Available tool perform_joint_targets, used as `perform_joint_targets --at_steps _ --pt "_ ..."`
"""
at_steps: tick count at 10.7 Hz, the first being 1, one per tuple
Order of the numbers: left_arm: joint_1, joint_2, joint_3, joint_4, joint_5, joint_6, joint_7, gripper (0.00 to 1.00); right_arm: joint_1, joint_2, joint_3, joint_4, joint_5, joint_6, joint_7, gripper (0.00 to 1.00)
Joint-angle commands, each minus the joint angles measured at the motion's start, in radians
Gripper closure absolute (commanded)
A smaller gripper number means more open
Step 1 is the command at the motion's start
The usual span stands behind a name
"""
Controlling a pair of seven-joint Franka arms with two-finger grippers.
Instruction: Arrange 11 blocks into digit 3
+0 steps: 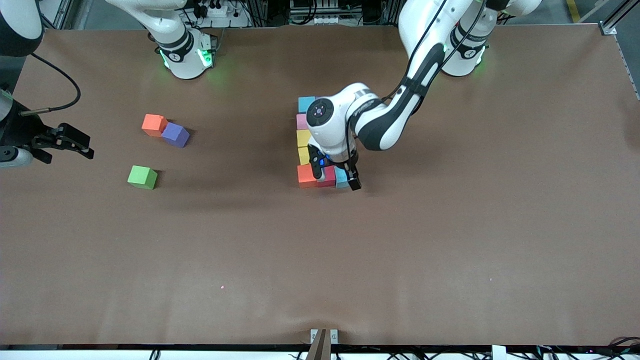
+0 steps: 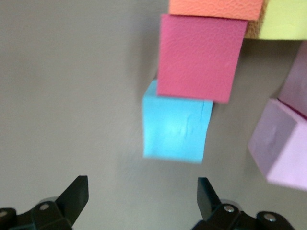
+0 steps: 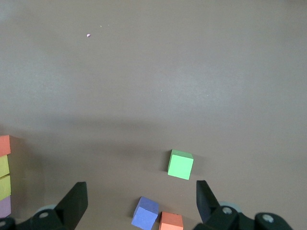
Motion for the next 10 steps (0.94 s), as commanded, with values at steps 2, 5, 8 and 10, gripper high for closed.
perform_joint_targets --at_steps 2,5,8,10 --pt "0.042 -0.139 0.008 -0.020 -0.078 -0.063 -0.049 0.00 0.003 0.007 0.003 0.010 -0.012 0.002 0.017 0.00" --pt "0.148 -0.250 0.006 -0.023 -0.182 -0.066 -0.230 0.00 0.003 0.007 0.003 0.012 -0.012 0.002 0.018 0.00" --pt "0.283 -0.363 -0.035 -0.032 -0.201 -0.121 -0.437 0.00 0.002 0.011 0.003 0.012 -0.012 0.006 0.017 0.00" --pt "0.395 -0.426 -0.109 -0.032 -0.247 -0.186 -0.669 0.00 0.003 0.021 0.003 0.042 -0.007 0.006 0.018 0.00"
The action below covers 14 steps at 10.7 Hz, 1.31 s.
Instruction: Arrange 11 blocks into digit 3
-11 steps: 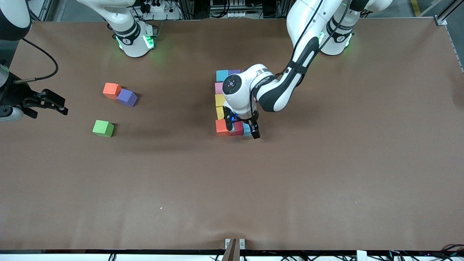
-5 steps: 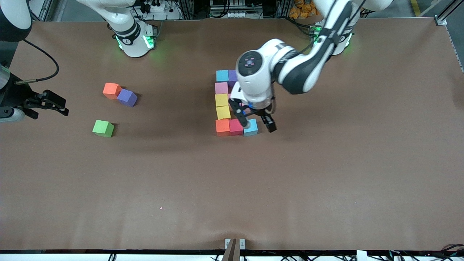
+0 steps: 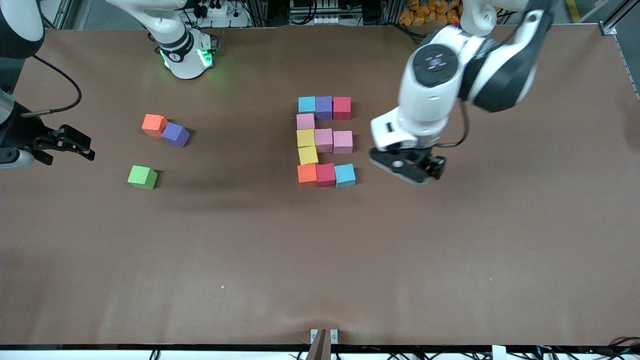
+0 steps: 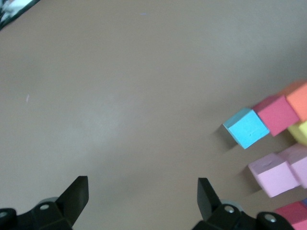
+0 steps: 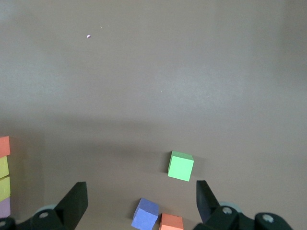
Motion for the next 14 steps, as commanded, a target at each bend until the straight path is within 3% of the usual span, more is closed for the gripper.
perform_joint_targets --at_steps 1,8,10,14 --pt "0.106 -0.088 -0.075 -0.034 -0.036 -0.039 -0.228 0.00 0.008 0.042 0.003 0.067 -0.007 -0.005 0.018 0.00" --pt "0.425 -0.182 -0.097 -0.027 -0.053 -0.093 -0.181 0.00 0.007 0.036 0.001 0.073 -0.009 -0.026 0.017 0.00" --pt "0.441 -0.202 -0.081 -0.022 -0.053 -0.094 -0.138 0.00 0.007 0.042 0.001 0.076 -0.010 -0.020 0.017 0.00" --pt "0.394 -0.234 0.052 -0.020 -0.128 -0.111 0.018 0.00 0.010 0.046 -0.001 0.070 -0.051 -0.016 0.015 0.00"
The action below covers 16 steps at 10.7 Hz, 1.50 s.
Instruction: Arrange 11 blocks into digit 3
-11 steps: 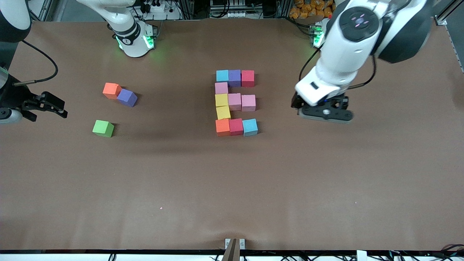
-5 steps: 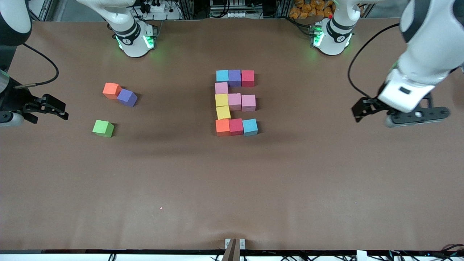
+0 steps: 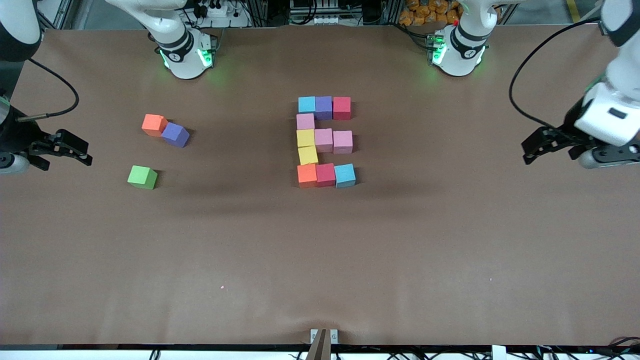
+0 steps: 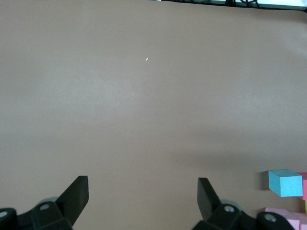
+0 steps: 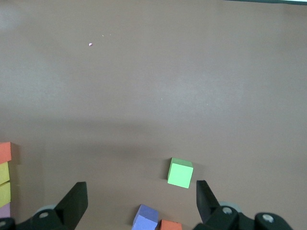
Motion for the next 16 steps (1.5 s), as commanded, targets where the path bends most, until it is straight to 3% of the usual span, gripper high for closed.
perform_joint_targets --at_steps 1,5,8,11,16 --pt "-0.046 -0.046 0.062 -0.016 -0.025 -0.028 0.056 0.00 0.004 0.009 0.001 0.008 -0.068 -0.021 0.017 0.00" --pt "-0.069 -0.053 0.087 -0.007 -0.015 -0.047 0.054 0.00 0.001 0.011 0.001 0.002 -0.068 -0.021 0.018 0.00" --pt "-0.068 -0.042 0.087 0.052 -0.017 -0.114 0.060 0.00 0.002 0.012 0.001 0.002 -0.068 -0.021 0.020 0.00" --pt "-0.068 -0.047 0.130 0.057 -0.021 -0.131 0.065 0.00 0.004 0.016 0.003 0.002 -0.068 -0.021 0.020 0.00" --pt "-0.089 -0.056 0.139 0.027 -0.020 -0.165 0.051 0.00 0.004 0.016 0.003 0.002 -0.067 -0.019 0.020 0.00"
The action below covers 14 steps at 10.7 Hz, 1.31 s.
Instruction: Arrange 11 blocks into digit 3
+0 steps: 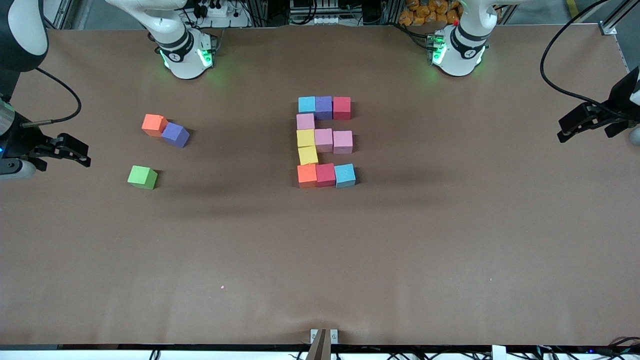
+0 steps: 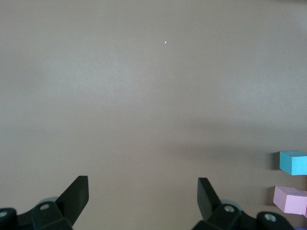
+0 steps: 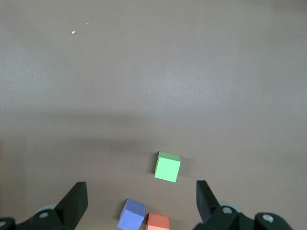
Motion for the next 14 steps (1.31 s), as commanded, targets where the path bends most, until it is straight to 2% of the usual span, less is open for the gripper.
perform_joint_targets --at_steps 1,14 --pt "-0.043 -0.017 0.010 -0.023 -0.015 -0.023 0.006 0.00 0.005 0.002 0.002 0.005 -0.016 -0.006 0.019 0.00" --pt "-0.083 -0.015 0.009 -0.003 -0.036 -0.025 0.016 0.00 0.004 0.001 0.002 0.007 -0.016 -0.006 0.019 0.00"
